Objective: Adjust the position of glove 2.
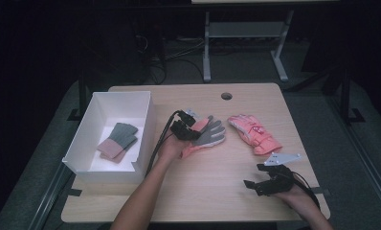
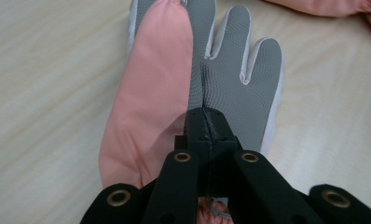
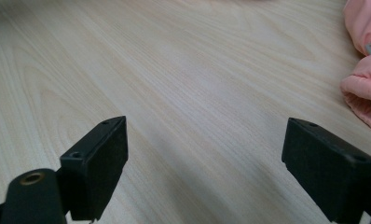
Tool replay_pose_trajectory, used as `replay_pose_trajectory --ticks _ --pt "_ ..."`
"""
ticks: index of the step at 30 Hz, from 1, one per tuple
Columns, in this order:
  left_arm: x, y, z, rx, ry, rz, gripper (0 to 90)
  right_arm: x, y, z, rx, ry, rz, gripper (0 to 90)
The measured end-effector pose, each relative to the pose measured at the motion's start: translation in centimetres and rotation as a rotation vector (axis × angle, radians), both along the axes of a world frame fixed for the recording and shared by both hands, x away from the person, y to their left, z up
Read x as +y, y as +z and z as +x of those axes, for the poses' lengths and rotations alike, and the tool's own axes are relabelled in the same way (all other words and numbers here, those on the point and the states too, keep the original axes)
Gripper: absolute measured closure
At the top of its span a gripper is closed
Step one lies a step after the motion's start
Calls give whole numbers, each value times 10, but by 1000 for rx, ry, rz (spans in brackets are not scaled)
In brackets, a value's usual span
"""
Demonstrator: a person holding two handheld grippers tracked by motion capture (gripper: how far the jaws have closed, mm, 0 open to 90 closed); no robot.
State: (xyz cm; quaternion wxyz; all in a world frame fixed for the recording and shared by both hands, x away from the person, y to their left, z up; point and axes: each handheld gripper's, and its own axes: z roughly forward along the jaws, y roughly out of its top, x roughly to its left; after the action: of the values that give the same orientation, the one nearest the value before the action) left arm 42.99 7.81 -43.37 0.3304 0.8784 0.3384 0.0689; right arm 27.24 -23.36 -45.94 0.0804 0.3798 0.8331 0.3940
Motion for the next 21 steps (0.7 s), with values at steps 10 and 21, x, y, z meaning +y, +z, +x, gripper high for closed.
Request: replay_pose_trajectory --ticks 10,21 --pt "-9 4 -35 33 -90 15 899 -1 1 0 -6 1 0 140" --pt "-23 7 -80 51 -226 23 899 -2 1 -1 -5 -5 4 140"
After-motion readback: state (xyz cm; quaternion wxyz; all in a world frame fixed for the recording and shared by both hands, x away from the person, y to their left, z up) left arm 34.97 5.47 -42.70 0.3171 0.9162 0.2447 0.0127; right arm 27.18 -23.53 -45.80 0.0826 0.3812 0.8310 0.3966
